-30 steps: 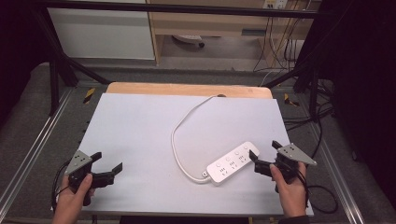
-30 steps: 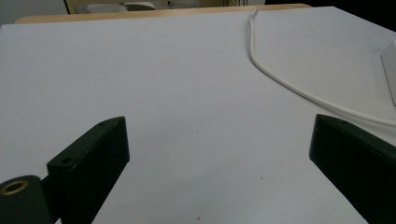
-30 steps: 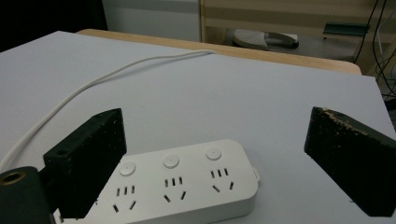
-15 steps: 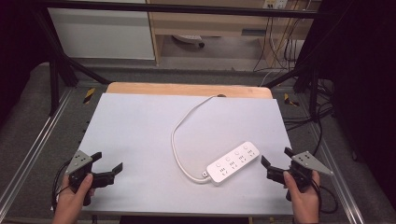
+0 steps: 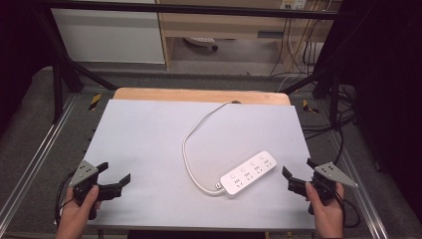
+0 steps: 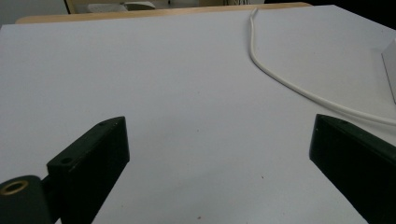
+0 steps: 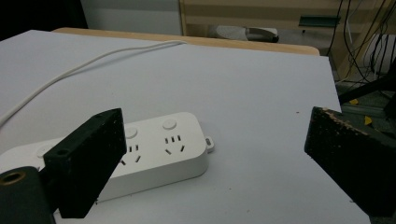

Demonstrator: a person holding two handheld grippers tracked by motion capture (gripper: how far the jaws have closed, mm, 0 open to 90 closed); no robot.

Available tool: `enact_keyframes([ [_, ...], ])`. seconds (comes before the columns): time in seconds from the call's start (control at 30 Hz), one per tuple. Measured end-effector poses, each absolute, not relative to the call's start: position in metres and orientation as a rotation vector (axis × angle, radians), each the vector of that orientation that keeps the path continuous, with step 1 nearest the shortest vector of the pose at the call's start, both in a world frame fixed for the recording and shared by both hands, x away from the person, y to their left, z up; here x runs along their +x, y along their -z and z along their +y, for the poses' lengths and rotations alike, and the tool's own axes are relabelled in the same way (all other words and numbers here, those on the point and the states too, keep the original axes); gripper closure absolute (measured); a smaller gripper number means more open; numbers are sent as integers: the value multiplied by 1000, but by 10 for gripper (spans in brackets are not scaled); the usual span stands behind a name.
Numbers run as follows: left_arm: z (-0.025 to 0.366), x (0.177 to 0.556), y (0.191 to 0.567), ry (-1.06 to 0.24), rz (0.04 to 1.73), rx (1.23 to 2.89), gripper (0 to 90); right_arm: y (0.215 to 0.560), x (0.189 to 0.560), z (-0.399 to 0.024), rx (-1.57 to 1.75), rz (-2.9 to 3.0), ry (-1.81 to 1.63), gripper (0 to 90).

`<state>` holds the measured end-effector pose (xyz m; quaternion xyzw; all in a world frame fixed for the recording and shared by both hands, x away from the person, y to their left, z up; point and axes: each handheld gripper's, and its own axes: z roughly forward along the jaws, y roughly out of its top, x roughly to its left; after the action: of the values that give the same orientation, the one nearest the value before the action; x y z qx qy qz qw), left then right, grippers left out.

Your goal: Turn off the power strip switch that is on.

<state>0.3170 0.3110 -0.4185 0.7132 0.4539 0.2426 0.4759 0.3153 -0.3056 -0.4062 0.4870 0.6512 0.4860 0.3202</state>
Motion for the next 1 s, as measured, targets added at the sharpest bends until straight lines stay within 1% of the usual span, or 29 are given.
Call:
enact_keyframes([
  [0.5,310,317,418,-591,1108,1746,49,432,328,-316,1360,1781,-1258,58],
  [1.0,307,317,419,-585,1101,1761,49,455,345,-307,1451,1914,-1081,53],
])
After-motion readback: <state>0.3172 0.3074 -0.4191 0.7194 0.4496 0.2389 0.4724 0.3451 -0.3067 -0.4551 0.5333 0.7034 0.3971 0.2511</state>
